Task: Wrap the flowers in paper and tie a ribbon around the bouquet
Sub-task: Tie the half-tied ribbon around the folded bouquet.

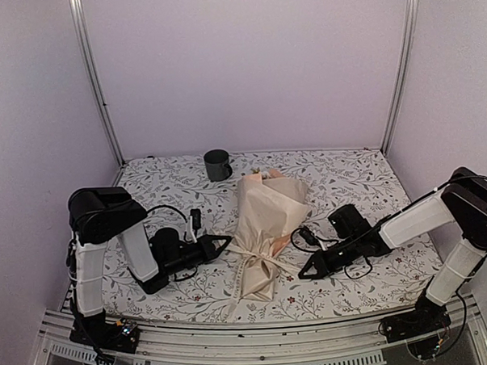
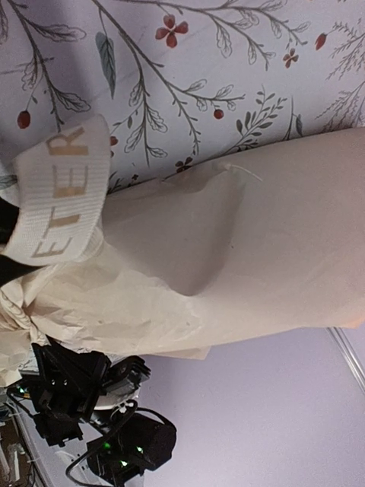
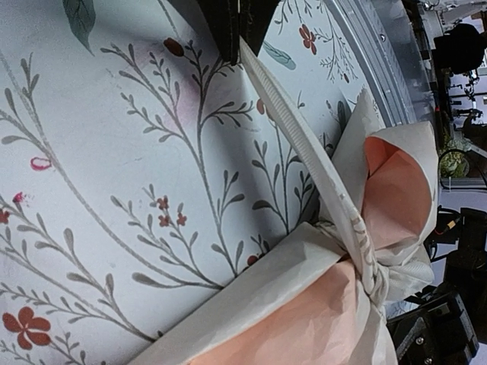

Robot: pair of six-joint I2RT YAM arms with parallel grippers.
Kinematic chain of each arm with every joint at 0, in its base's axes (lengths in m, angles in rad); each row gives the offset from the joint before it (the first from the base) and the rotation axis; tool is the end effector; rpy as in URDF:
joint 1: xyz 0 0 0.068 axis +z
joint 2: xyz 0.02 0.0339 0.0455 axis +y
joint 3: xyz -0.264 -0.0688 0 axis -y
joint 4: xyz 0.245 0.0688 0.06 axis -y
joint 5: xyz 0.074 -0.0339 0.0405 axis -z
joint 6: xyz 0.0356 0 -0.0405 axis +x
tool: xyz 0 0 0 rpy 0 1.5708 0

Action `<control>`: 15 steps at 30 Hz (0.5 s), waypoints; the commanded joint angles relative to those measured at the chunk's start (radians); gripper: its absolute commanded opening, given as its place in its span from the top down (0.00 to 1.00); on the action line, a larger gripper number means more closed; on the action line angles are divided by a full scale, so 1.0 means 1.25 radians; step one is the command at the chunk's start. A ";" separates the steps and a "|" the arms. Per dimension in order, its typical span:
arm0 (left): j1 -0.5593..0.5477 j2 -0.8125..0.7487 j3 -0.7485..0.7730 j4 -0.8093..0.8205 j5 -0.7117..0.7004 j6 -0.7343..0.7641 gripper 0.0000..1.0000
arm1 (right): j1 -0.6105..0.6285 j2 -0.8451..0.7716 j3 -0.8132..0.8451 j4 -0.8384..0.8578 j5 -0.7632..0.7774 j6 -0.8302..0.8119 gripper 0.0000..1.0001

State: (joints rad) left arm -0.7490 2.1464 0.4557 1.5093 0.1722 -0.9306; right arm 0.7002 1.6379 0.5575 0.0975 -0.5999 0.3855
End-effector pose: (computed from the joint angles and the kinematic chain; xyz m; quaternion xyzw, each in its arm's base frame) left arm 0.2165 -0.2096 0.0649 -0.0146 0.7672 -0.5189 0.3766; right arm 0.1884 0.1851 0.1030 -0.2278 0.8897 0.3851 0.0909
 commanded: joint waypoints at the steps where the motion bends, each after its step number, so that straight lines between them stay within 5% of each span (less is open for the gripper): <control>1: -0.002 0.037 0.019 -0.190 -0.035 0.032 1.00 | -0.002 -0.020 -0.008 -0.136 0.047 -0.008 1.00; 2: -0.008 0.033 0.031 -0.201 -0.024 0.047 1.00 | -0.001 -0.033 -0.003 -0.137 0.044 -0.011 0.95; 4: -0.033 0.020 0.074 -0.251 0.004 0.083 1.00 | -0.004 -0.080 0.009 -0.146 0.046 -0.013 0.54; 6: -0.049 0.006 0.105 -0.307 0.003 0.114 0.91 | -0.016 -0.139 0.034 -0.164 0.041 -0.011 0.30; 8: -0.056 -0.005 0.122 -0.360 -0.019 0.123 0.81 | -0.030 -0.195 0.058 -0.189 0.056 -0.010 0.23; 15: -0.098 0.009 0.255 -0.522 0.055 0.199 0.78 | -0.103 -0.300 0.131 -0.315 0.208 0.000 0.15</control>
State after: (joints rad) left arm -0.8135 2.1197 0.6857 1.1240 0.1734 -0.7746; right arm 0.6323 1.3182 0.6811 -0.1787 -0.4706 0.3782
